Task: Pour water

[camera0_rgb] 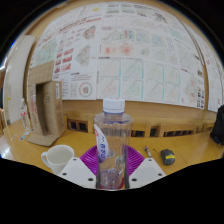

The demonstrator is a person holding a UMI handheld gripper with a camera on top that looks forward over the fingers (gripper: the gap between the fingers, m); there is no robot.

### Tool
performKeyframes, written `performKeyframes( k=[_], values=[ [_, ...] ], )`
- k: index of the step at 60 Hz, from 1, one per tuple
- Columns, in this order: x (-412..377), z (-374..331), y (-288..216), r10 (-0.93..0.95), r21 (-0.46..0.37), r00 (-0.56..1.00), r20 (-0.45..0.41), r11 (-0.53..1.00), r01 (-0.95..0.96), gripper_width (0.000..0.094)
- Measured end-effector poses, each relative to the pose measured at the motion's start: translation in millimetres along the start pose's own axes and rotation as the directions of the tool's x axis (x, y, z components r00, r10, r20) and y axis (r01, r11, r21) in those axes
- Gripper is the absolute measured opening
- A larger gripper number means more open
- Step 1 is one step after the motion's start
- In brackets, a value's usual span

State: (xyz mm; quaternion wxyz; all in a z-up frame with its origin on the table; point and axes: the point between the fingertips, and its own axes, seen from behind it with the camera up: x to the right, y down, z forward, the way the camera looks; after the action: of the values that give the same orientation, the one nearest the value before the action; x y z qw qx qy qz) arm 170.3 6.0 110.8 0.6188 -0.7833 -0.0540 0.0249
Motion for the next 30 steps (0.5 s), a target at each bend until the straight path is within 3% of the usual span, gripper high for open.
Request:
performKeyframes(
  k=[5,14,21,24,30],
  values=[
    [0,-2,2,-0.006,0.007,1.000,-0.013,1.000,0.006,0.0336],
    [0,-4,2,-0.016,-0.035,0.999,-0.030,0.999,0.015,0.0529],
    [3,-15,6,0.018,-0.087,0.998,-0.058,0.996,-0.023,0.0867],
    [4,-25,7,0.023,-0.110,0.997,-0.072,0.993,-0.031,0.0827],
    [0,-55,6,0.015,-0.144,0.995,-0.099,0.989,-0.029,0.0859]
  ],
)
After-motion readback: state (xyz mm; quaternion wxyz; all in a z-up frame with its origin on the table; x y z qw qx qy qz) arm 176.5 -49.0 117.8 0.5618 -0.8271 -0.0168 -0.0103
